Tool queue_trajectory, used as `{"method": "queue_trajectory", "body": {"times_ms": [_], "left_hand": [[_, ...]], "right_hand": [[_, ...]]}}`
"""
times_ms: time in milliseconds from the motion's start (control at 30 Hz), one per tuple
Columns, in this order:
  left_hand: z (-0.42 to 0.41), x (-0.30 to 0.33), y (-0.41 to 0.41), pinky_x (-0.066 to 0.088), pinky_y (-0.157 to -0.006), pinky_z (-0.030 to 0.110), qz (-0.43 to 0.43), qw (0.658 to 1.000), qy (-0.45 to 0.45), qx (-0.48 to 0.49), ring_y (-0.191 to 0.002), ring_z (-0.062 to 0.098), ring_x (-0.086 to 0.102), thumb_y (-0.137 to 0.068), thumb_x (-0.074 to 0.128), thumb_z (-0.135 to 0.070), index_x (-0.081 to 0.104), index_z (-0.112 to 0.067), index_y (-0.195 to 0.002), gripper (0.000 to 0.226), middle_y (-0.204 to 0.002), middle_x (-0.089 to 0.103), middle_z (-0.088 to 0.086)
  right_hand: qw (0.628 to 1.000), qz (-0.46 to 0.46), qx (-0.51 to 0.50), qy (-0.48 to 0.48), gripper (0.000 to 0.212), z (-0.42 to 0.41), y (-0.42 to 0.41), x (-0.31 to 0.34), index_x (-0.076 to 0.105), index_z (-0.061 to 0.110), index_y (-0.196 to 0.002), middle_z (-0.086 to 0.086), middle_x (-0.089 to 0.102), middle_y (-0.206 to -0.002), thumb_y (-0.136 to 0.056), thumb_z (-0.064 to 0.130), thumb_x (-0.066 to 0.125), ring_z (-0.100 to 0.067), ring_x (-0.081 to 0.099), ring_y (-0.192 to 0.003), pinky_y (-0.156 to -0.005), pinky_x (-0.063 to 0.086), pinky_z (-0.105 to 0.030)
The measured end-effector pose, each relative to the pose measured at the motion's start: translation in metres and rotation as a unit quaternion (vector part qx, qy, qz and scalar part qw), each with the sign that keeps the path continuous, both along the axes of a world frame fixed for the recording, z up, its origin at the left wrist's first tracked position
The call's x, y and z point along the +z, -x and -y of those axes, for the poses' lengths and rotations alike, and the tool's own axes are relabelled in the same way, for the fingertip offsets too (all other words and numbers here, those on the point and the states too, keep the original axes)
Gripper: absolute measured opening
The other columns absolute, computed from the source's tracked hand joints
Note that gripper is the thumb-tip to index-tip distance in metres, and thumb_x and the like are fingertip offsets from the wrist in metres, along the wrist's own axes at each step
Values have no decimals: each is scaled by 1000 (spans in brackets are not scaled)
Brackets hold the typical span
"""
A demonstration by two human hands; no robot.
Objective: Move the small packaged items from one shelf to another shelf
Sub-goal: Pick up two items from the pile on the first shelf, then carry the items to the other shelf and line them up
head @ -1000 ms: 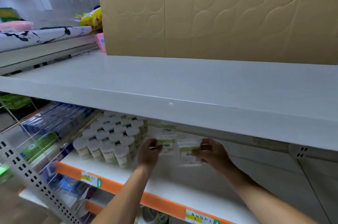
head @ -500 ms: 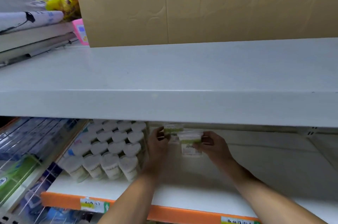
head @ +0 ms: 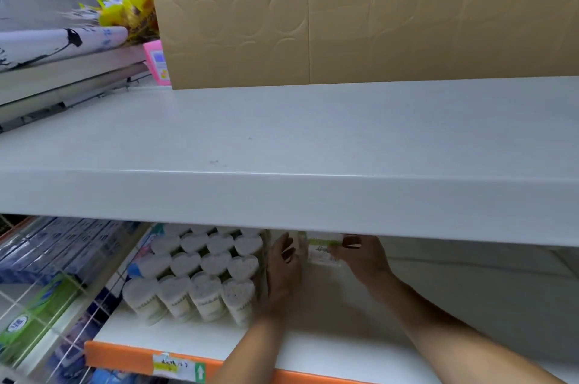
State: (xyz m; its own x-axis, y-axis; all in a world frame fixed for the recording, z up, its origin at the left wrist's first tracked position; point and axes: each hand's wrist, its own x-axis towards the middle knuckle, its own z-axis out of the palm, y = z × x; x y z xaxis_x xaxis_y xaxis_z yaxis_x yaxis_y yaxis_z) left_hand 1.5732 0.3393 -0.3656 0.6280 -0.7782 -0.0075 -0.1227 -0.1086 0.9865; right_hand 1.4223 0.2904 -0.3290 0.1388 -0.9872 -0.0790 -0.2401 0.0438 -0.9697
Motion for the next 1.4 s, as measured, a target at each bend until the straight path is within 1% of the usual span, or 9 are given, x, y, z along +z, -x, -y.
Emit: {"method": "queue_trajectory", "body": {"times_ms": [267, 400, 500, 600, 700, 933, 1033, 1233, 1400], "left_hand": [[-27, -4, 8, 50, -89, 26, -4, 999, -24, 21, -102, 15, 62, -88, 59, 5, 57, -9, -121, 36, -110, 64, 0], [-39, 2, 14, 46, -84, 21, 21, 998, -50, 29, -103, 17, 58, -89, 55, 5, 54, -7, -126, 39, -116, 61, 4], [-49, 6, 23, 46, -83, 20, 69, 994, -80, 15, -101, 16, 58, -89, 52, 4, 53, -9, -127, 40, -117, 60, 5], [-57, 10, 30, 49, -85, 25, 123, 988, -88, 10, -100, 17, 60, -88, 55, 0, 60, -11, -120, 34, -112, 63, 3], [-63, 17, 39, 51, -88, 32, 144, 983, -106, -41, -101, 20, 64, -88, 54, -2, 66, -13, -112, 29, -107, 68, 3], [-53, 35, 67, 46, -94, 21, 289, 930, -159, -162, -107, 7, 60, -92, 54, -17, 67, -26, -115, 27, -117, 65, -8], [-40, 44, 87, 41, -88, 14, 365, 896, -148, -205, -99, 0, 57, -94, 53, -25, 65, -31, -115, 25, -116, 67, -11], [-4, 65, 151, 43, -95, 24, 468, 826, -148, -276, -111, 14, 59, -89, 51, -33, 61, -34, -111, 24, -115, 66, -10], [16, 79, 217, 45, -94, 24, 481, 808, -141, -310, -115, 16, 60, -86, 51, -35, 62, -32, -108, 24, -118, 66, -10]], "right_hand": [[999, -22, -25, 4, 19, 5, -28, -7, 68, 9, -69, 0, 65, -65, -70, 8, 87, -13, 59, -65, -54, 43, -15], [998, -54, -41, 3, 36, 8, -31, -11, 56, 20, -54, 6, 59, -57, -68, 14, 89, -14, 58, -61, -65, 48, -31], [998, -45, -44, -7, 35, 5, -28, -11, 55, 20, -67, 3, 62, -69, -68, 18, 90, -19, 61, -70, -68, 52, -37], [997, -71, -24, 6, 43, 2, -16, -8, 60, 11, -102, -4, 64, -95, -74, 30, 86, -21, 62, -86, -75, 53, -33], [989, -147, 18, 23, 48, -2, 6, 0, 60, 10, -116, -4, 63, -110, -79, 33, 79, -19, 61, -100, -85, 50, -31], [917, -348, 194, 33, 62, -16, 75, 29, 47, 15, -140, -7, 48, -141, -84, 30, 70, -18, 50, -127, -98, 44, -24], [889, -390, 239, 15, 67, -19, 115, 39, 41, 20, -146, -4, 40, -149, -86, 34, 69, -17, 43, -133, -96, 38, -21], [853, -459, 246, -9, 64, -17, 196, 50, 44, 25, -144, -1, 42, -149, -87, 37, 70, -18, 50, -127, -92, 43, -25], [854, -477, 208, -32, 61, -21, 268, 54, 46, 30, -141, 2, 45, -148, -86, 39, 72, -18, 58, -116, -80, 48, -24]]}}
